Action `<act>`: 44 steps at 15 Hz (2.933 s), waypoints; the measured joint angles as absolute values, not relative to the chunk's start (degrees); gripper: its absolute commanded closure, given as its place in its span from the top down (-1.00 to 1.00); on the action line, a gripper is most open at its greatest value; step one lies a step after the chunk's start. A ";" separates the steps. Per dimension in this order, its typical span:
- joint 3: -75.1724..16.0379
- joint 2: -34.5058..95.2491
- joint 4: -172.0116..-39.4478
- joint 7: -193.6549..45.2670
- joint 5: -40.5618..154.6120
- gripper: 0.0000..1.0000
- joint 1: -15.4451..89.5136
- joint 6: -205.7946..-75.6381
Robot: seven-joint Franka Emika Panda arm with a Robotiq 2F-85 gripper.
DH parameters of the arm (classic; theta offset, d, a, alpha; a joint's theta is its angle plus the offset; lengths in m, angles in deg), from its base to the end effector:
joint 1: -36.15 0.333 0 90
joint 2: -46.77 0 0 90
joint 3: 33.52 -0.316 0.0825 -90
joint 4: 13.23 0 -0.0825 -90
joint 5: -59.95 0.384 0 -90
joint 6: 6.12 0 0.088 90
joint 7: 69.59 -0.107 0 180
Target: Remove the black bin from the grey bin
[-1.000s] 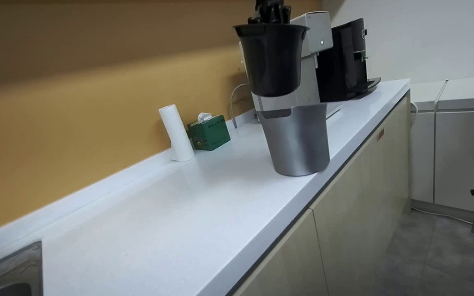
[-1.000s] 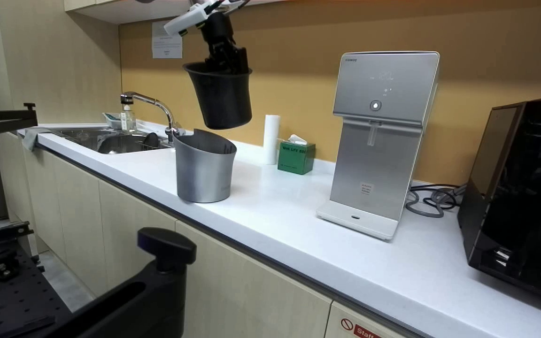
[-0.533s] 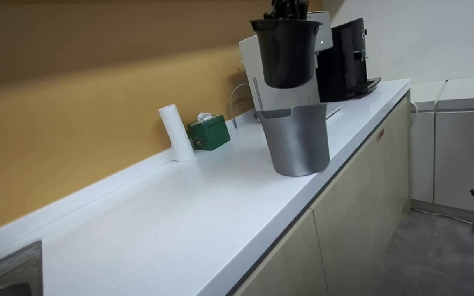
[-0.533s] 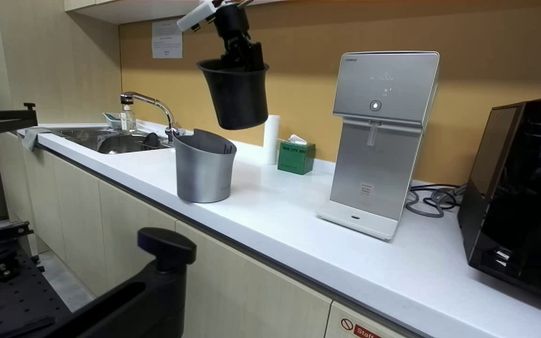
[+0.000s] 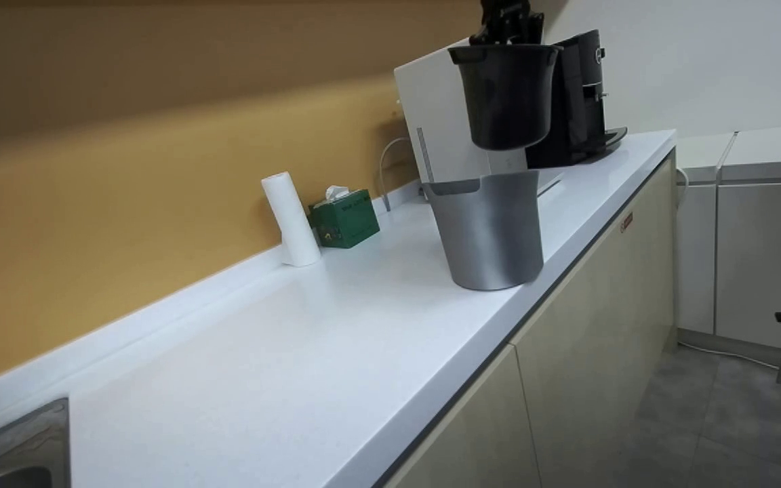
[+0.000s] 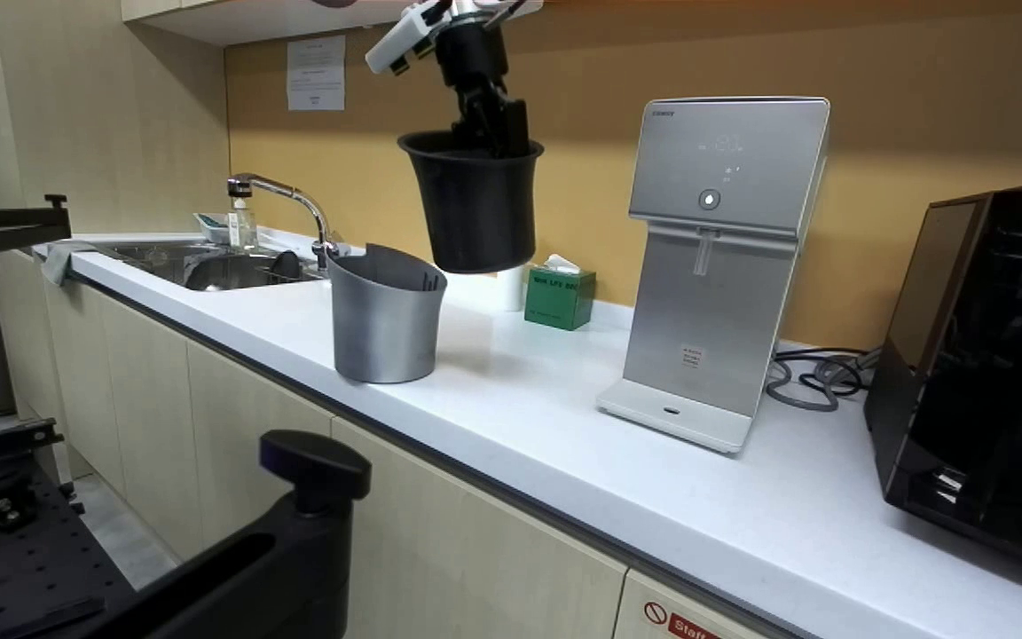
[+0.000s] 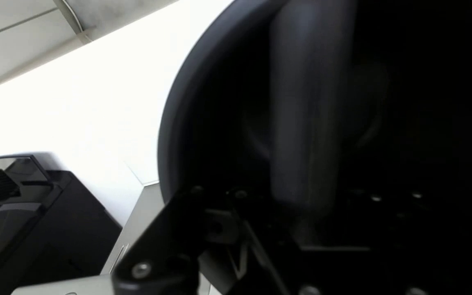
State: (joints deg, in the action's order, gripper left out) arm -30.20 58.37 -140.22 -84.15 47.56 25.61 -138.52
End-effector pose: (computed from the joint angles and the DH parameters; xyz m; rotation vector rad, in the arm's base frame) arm 0.4990 -0.1287 0.4926 2.8914 -0.5476 0.4413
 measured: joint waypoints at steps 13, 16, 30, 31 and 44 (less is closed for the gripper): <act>-26.90 50.51 -140.28 -85.46 51.47 -0.95 25.20 -138.04; -26.10 48.68 -140.34 -85.80 52.12 -0.95 25.19 -141.30; -22.44 40.02 -140.55 -91.11 52.34 -0.95 25.20 -151.51; -22.43 39.78 -140.51 -91.22 52.37 -0.74 25.22 -151.51; -22.43 38.58 -138.94 -91.71 55.83 0.81 25.98 -151.11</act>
